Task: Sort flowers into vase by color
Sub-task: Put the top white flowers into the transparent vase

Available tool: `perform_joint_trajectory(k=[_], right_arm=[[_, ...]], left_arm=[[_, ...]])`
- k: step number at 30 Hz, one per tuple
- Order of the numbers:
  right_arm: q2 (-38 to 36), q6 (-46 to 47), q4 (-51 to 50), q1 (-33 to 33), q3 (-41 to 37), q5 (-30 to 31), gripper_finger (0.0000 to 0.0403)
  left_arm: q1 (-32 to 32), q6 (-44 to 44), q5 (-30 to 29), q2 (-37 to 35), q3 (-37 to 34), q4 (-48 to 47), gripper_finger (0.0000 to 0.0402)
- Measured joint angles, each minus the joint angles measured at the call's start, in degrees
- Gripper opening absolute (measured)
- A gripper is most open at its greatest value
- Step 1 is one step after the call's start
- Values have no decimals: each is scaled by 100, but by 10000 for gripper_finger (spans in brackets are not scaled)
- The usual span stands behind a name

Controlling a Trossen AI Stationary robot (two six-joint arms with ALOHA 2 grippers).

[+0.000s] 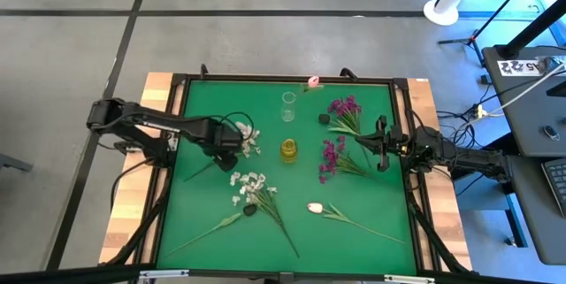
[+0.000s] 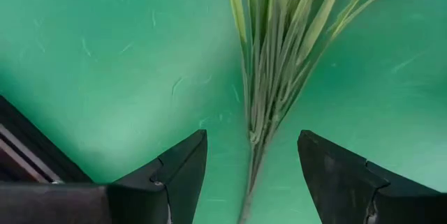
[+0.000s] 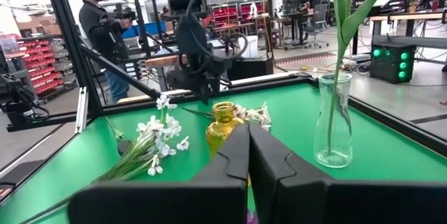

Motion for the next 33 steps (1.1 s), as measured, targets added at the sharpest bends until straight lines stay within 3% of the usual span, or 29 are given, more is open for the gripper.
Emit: perform_joint_trajectory(k=[11, 20, 25, 29, 33], right_arm=[[0, -5, -2, 0, 0, -149, 1], [0, -6, -29, 0, -1, -147, 1], [-1, -7, -30, 0, 0, -147, 1], [-1, -7, -27, 0, 0, -147, 1], [-1, -6, -28, 0, 0, -147, 1]], left_arm=[[0, 781, 230, 362, -74, 704, 220], [153, 623, 680, 318, -1066, 1213, 220], [265, 628, 846, 300, -1165, 1335, 218], [311, 797, 876, 295, -1107, 1354, 191], [423, 830, 972, 301, -1102, 1422, 137]])
